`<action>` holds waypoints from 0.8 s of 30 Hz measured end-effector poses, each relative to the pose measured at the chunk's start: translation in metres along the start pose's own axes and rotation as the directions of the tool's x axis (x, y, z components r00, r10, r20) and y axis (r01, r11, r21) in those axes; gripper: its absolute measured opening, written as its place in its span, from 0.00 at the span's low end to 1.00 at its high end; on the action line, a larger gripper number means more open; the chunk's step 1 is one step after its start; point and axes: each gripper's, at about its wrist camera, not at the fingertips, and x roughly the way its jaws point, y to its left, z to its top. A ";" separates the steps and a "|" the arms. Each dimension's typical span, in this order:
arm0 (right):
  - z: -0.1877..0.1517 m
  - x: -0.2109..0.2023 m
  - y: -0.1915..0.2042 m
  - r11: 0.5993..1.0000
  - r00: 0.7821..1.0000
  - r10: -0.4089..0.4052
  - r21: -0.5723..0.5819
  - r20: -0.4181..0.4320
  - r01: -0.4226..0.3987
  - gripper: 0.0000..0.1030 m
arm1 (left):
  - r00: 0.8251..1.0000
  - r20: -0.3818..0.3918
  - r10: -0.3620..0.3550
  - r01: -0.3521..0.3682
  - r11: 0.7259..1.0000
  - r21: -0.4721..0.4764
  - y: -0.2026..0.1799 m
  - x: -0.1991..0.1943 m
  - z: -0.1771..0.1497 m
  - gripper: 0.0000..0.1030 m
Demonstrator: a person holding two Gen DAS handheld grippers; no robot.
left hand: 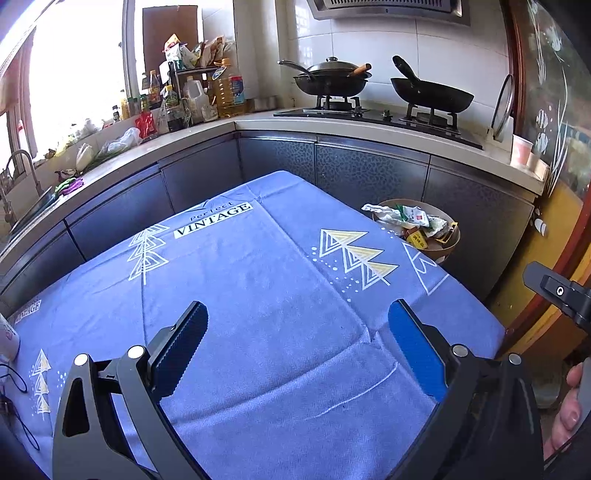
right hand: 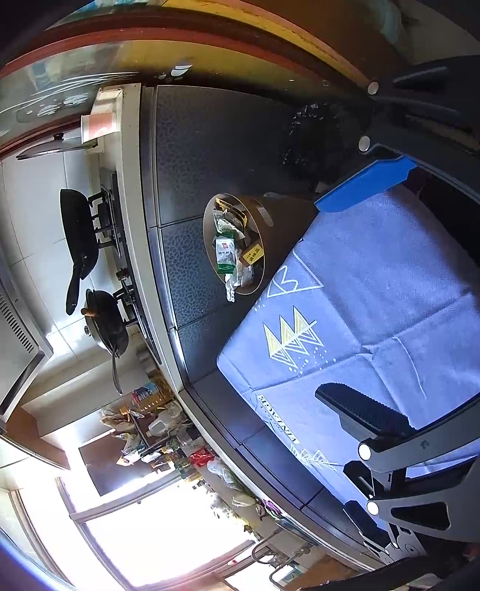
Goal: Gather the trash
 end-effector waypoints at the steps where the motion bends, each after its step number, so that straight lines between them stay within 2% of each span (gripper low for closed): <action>1: 0.000 0.002 -0.002 1.000 1.000 -0.001 0.004 -0.004 0.001 0.91 | 1.000 0.003 0.011 -0.011 1.000 0.010 -0.002 0.001 0.001 0.94; 24: -0.002 0.009 -0.011 0.999 1.000 0.019 0.034 -0.007 -0.019 0.91 | 0.999 0.017 0.050 -0.051 0.999 0.008 -0.007 0.003 0.007 0.94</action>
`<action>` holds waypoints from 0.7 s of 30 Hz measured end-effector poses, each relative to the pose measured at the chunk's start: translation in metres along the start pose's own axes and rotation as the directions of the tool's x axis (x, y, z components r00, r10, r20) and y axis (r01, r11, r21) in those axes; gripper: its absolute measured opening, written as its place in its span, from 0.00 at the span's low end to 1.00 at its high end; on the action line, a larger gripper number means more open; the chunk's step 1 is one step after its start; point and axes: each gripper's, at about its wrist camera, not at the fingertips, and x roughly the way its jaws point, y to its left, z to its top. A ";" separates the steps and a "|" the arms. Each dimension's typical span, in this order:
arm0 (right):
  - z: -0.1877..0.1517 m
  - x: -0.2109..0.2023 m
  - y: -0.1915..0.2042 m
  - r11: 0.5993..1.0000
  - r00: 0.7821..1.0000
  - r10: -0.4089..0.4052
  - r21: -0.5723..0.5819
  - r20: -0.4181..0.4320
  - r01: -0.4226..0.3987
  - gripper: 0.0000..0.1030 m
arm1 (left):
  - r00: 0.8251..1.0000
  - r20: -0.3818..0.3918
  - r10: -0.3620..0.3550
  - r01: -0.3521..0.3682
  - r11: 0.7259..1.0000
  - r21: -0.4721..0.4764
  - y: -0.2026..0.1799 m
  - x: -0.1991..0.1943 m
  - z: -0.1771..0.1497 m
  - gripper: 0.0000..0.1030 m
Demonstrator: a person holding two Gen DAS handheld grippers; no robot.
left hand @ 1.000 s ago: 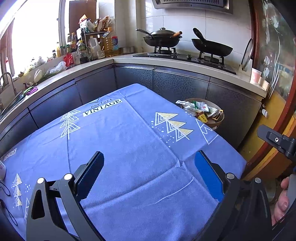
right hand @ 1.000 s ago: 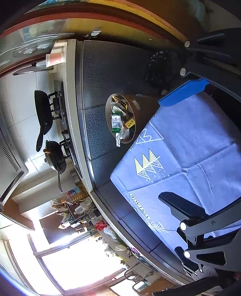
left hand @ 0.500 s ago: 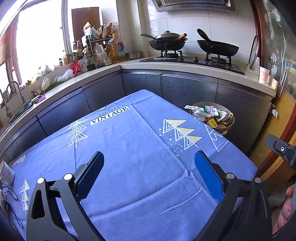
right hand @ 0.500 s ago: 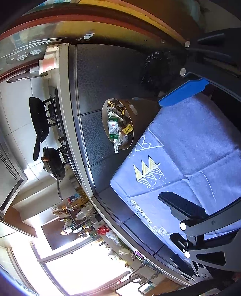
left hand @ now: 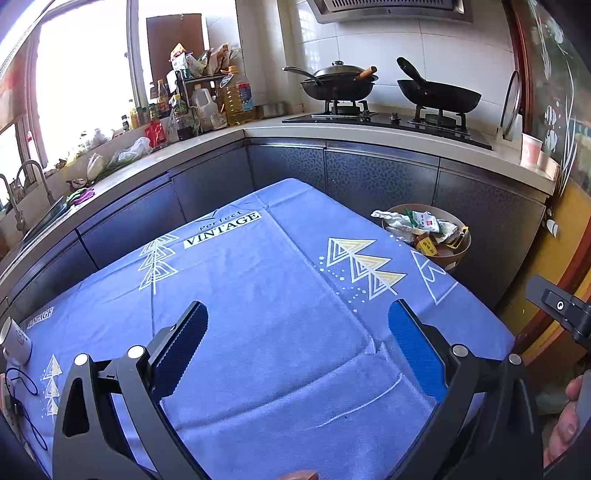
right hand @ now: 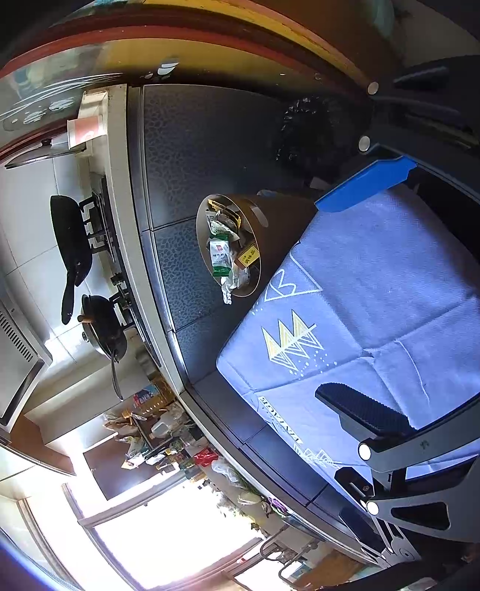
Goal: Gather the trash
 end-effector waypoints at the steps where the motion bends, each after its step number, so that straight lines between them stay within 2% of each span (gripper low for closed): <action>1: 0.000 0.000 0.000 1.000 1.000 0.000 0.000 -0.002 0.000 0.91 | 1.000 -0.002 -0.002 0.002 1.000 -0.001 0.001 0.000 0.000 0.94; 11: 0.001 0.001 0.002 1.000 1.000 0.011 -0.006 -0.005 -0.011 0.91 | 0.999 -0.024 -0.022 0.022 1.000 0.003 0.002 0.003 -0.003 0.94; 21: 0.001 0.004 0.003 1.000 1.000 0.016 -0.010 -0.015 -0.017 0.91 | 0.999 -0.032 -0.011 0.011 1.000 0.006 0.001 0.004 -0.007 0.94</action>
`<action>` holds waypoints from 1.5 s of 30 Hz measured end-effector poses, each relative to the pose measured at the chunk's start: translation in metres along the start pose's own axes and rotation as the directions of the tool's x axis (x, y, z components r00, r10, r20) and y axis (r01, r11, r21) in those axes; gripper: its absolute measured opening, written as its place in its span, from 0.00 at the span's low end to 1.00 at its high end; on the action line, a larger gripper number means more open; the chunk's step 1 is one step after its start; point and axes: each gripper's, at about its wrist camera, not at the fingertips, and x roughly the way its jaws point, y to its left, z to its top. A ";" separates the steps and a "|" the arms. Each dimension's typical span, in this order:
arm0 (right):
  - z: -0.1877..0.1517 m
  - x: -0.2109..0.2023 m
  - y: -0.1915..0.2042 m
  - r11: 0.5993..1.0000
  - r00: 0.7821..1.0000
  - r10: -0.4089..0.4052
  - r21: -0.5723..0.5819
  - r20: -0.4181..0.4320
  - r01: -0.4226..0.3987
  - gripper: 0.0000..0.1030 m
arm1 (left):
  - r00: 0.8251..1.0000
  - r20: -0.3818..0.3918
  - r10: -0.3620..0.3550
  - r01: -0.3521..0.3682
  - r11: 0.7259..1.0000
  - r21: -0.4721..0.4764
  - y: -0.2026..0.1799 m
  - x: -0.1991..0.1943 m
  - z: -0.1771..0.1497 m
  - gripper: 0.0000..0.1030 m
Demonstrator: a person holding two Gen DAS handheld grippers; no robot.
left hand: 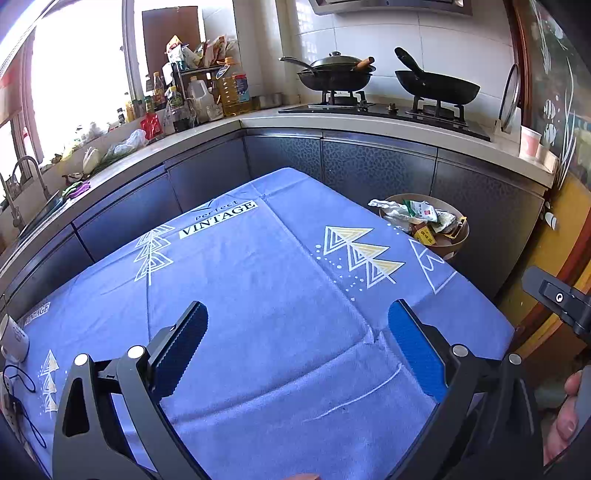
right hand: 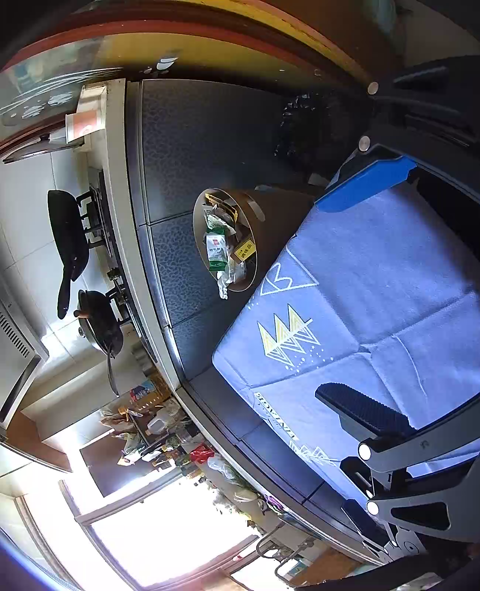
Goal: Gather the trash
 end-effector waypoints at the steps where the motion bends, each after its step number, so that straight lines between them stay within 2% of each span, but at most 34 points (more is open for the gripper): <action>1: -0.001 0.000 0.001 1.000 1.000 0.001 0.000 -0.001 -0.001 0.91 | 1.000 0.001 0.003 -0.003 1.000 0.000 0.000 0.000 0.000 0.94; 30: -0.007 0.008 0.006 1.000 1.000 0.008 -0.012 -0.030 -0.009 0.91 | 0.998 -0.032 0.055 -0.055 0.998 -0.006 0.006 0.003 -0.007 0.94; 45: -0.008 0.011 0.006 1.000 0.999 0.007 -0.015 -0.036 -0.008 0.91 | 0.998 -0.039 0.046 -0.046 0.999 0.000 0.006 0.007 -0.007 0.94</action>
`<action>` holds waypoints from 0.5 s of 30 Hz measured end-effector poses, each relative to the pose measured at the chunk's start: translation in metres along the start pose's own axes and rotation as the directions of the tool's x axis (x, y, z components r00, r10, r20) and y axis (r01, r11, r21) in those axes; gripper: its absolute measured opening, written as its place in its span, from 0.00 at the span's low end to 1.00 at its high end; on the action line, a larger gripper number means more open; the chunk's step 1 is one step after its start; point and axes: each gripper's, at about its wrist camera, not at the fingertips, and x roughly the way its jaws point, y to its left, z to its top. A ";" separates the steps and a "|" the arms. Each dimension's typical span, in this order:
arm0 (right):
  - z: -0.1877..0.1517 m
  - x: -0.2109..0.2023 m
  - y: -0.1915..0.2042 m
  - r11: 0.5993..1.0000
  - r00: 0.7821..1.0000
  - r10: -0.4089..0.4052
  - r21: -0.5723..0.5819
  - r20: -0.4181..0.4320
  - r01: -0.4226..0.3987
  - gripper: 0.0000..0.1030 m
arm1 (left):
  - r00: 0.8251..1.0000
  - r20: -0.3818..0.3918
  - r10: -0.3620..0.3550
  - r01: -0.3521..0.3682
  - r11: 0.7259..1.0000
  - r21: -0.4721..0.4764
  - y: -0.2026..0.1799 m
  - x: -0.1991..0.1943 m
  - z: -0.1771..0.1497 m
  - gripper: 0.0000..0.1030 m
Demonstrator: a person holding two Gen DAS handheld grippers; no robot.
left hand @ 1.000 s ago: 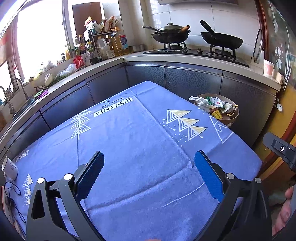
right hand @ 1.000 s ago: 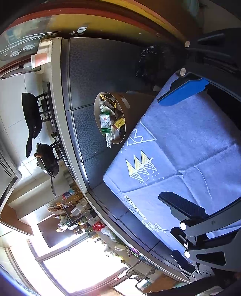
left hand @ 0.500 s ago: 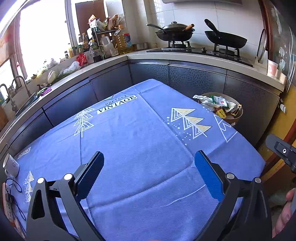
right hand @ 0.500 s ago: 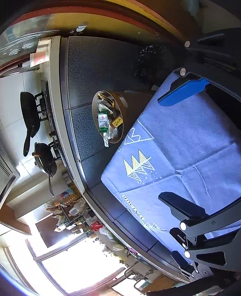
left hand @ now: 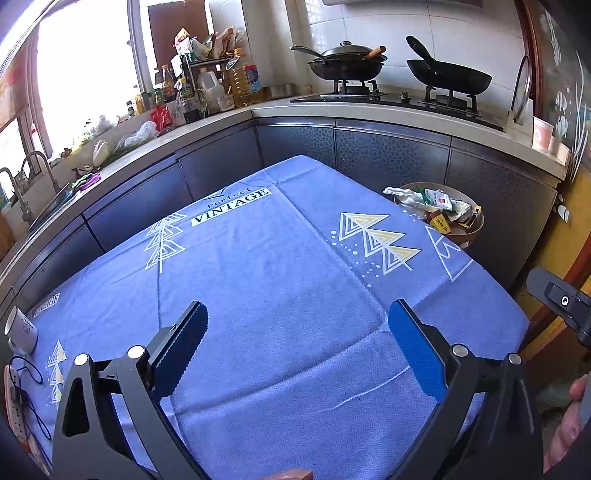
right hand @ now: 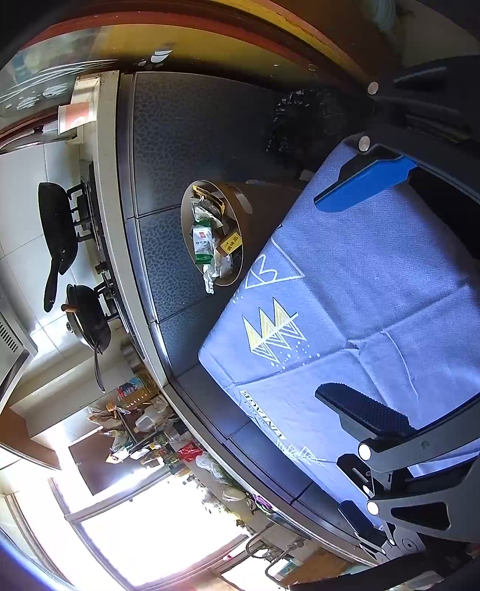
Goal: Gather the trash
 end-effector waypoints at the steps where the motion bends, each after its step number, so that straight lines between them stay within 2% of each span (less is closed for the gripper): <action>1: 0.000 0.000 0.000 1.000 1.000 0.000 0.001 -0.001 0.000 0.91 | 1.000 -0.001 0.000 0.000 1.000 0.001 0.000 0.000 0.000 0.94; 15: 0.000 0.003 -0.002 1.000 1.000 -0.005 0.001 0.004 0.005 0.91 | 1.000 -0.020 -0.020 0.020 1.000 0.007 -0.004 0.003 -0.002 0.94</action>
